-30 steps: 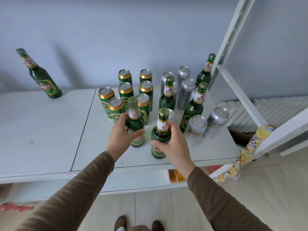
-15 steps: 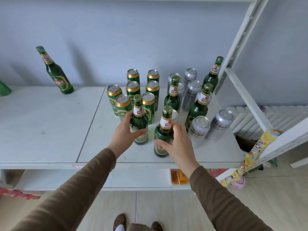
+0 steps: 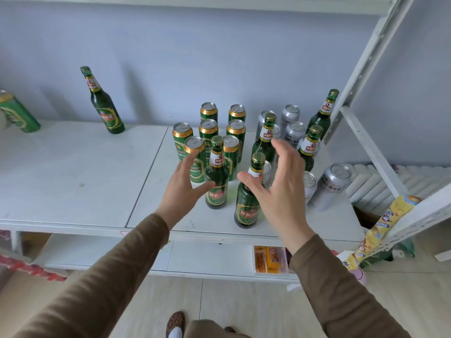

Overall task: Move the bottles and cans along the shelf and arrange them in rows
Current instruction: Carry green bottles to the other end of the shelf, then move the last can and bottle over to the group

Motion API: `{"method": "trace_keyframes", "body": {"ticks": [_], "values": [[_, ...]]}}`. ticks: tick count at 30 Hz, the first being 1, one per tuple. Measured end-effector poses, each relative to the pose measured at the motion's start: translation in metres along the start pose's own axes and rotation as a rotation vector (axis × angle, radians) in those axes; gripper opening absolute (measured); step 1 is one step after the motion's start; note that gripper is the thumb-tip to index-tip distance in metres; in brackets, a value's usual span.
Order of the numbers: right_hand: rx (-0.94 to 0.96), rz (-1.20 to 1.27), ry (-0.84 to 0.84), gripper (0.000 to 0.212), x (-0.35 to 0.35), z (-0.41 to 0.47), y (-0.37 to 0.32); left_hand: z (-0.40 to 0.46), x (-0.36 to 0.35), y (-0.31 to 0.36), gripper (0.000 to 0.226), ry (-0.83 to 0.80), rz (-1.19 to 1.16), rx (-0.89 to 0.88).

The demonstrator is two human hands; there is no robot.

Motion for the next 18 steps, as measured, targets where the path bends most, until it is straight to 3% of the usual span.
{"method": "trace_keyframes", "body": {"ticks": [7, 14, 18], "values": [[0.297, -0.299, -0.069, 0.064, -0.031, 0.042, -0.09, -0.005, 0.093, 0.004, 0.083, 0.197, 0.246, -0.162], [0.362, -0.293, -0.274, 0.063, -0.161, 0.066, -0.159, -0.003, 0.184, -0.071, 0.083, 0.249, 0.409, -0.091], [0.362, -0.29, -0.426, 0.067, -0.26, 0.064, -0.2, -0.001, 0.242, -0.151, 0.08, 0.196, 0.48, 0.016]]}}
Point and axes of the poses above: each hand's wrist, its own z-axis towards the middle knuckle, its own x-axis out of the back of the hand, y = z × x, the point moved 8 cm from there along z, towards the middle knuckle, and after that the axes turned 11 degrees about z, right-handed, at the moved point
